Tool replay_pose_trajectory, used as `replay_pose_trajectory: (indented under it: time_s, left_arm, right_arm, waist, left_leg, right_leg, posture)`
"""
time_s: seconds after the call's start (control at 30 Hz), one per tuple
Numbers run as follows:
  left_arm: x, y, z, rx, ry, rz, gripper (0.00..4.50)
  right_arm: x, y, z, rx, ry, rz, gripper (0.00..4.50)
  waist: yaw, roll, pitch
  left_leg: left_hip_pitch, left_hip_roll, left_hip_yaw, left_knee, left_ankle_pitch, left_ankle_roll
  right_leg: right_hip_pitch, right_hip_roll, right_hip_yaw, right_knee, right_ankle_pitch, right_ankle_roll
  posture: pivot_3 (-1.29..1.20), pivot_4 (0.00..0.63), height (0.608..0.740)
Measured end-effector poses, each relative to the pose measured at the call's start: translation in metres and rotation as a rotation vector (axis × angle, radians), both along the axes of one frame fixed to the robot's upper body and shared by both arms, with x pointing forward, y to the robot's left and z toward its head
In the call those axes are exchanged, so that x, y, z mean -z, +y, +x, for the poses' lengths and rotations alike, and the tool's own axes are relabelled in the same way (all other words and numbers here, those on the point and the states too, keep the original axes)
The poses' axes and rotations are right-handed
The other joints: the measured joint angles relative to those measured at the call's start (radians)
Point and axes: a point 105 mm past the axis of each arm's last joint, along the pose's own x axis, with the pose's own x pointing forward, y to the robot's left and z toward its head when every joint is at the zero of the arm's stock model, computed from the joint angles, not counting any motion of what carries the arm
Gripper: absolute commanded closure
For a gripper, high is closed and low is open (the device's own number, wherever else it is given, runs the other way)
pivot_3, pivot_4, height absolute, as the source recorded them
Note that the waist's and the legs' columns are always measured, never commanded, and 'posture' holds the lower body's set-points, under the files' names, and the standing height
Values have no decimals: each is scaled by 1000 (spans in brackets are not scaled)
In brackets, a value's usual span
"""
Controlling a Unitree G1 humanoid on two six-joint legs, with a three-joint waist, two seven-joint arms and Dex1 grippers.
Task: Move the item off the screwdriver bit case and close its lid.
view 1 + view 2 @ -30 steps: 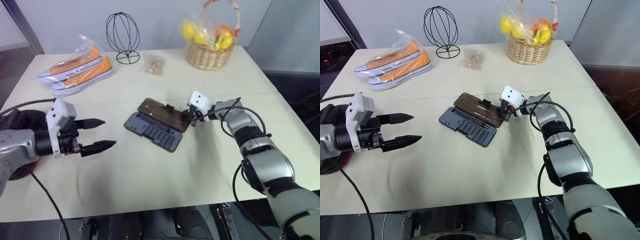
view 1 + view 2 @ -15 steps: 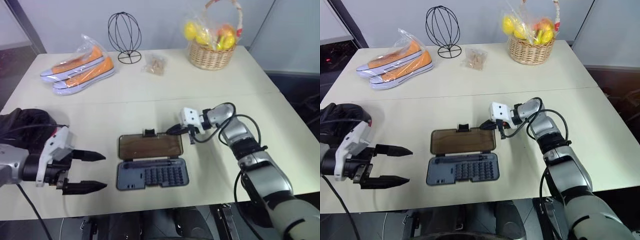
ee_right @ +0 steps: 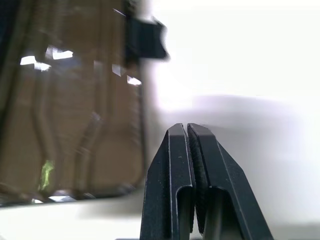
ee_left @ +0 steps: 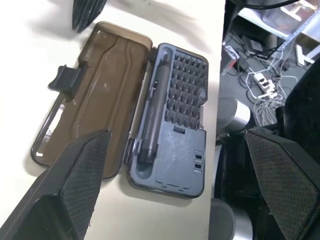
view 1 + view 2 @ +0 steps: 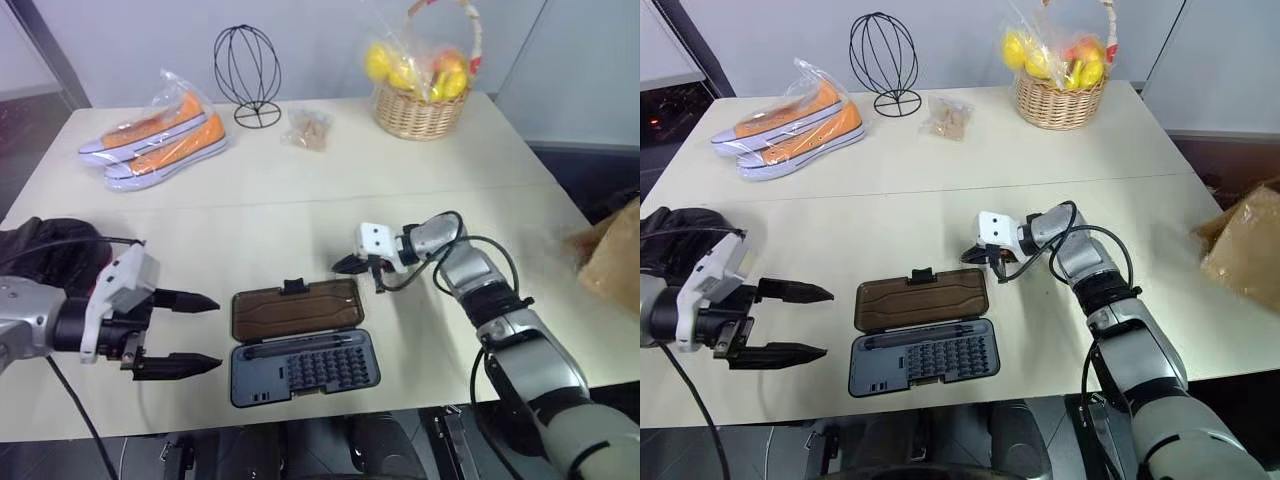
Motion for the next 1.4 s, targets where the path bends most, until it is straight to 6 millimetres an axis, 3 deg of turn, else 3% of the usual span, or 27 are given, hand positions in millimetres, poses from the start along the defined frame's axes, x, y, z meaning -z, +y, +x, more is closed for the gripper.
replay_pose_trajectory:
  time_s: [0.13, 0.23, 0.33, 0.47, 0.7, 0.83, 0.93, 1.07, 1.1, 1.4]
  left_arm:
    - [2, 1, 1, -6, 0, -1, 0]
    - [3, 1, 2, -8, 1, -6, 0]
    - [3, 0, 2, -9, 1, -8, 0]
    - [4, 0, 2, -16, -1, -13, 0]
    - [4, 1, 4, -25, -16, -9, 0]
    - [5, 1, 4, -28, -18, -10, 0]
    - [7, 0, 3, -28, -14, -14, 0]
    - [7, 0, 4, -36, -18, -14, 0]
    - [7, 0, 4, -38, -19, -13, 0]
    - [7, 0, 5, -40, -26, -15, 0]
  right_arm:
    - [-1, -10, 2, 19, -5, -15, 4437]
    - [-15, -6, -7, -31, -21, 27, 4437]
    - [-25, 1, -19, -59, 23, 77, 3569]
    - [-29, 4, -35, -99, 45, 84, 1598]
    - [9, 15, -34, -65, 101, 10, 1598]
    - [5, 19, -20, -39, 75, 15, 1598]
    - [6, 18, -14, -18, 87, 15, 2329]
    - [9, 17, -15, -48, 105, 6, 4272]
    - [10, 18, -17, -61, 110, 2, 4451]
    - [11, 12, -14, -21, 118, -5, 4451]
  waist:
    - [1, 0, 0]
    - [1, 0, 0]
    - [1, 0, 0]
    - [4, 0, 0]
    - [2, 0, 0]
    - [0, 0, 0]
    - [1, 0, 0]
    - [1, -1, 0]
    - [1, -1, 0]
    - [3, -1, 0]
  left_leg:
    - [0, 0, 0, 0, 0, 0]
    - [0, 1, 0, 0, 0, 0]
    - [0, 1, 0, 0, 0, 0]
    - [0, 1, 0, 0, 0, 0]
    - [0, 0, 0, 0, 0, 0]
    - [1, 0, 0, 0, 0, 0]
    - [1, 1, 0, 0, 0, 0]
    - [3, 1, 0, 0, 0, 0]
    - [5, 1, 0, 0, 0, 0]
    - [12, 2, -1, 0, 0, 0]
  right_leg:
    - [0, 0, 0, 0, 0, 0]
    - [0, 0, 0, 0, 0, 0]
    - [0, 0, 0, 0, 0, 0]
    - [0, 0, 0, 0, 0, 0]
    - [0, 0, 0, 0, 0, 0]
    - [1, 1, 0, 0, 0, 0]
    - [1, 0, 0, 0, 0, 0]
    - [3, 0, 0, 0, 0, 0]
    - [5, 0, 0, 0, 0, 0]
    - [13, 0, 0, 0, -2, -3]
  posture:
    - [0, 150, 740]
    - [0, 150, 740]
    - [0, 150, 740]
    - [0, 150, 740]
    - [0, 150, 740]
    - [0, 150, 740]
    - [0, 150, 740]
    - [0, 150, 740]
    - [0, 150, 740]
    - [0, 150, 740]
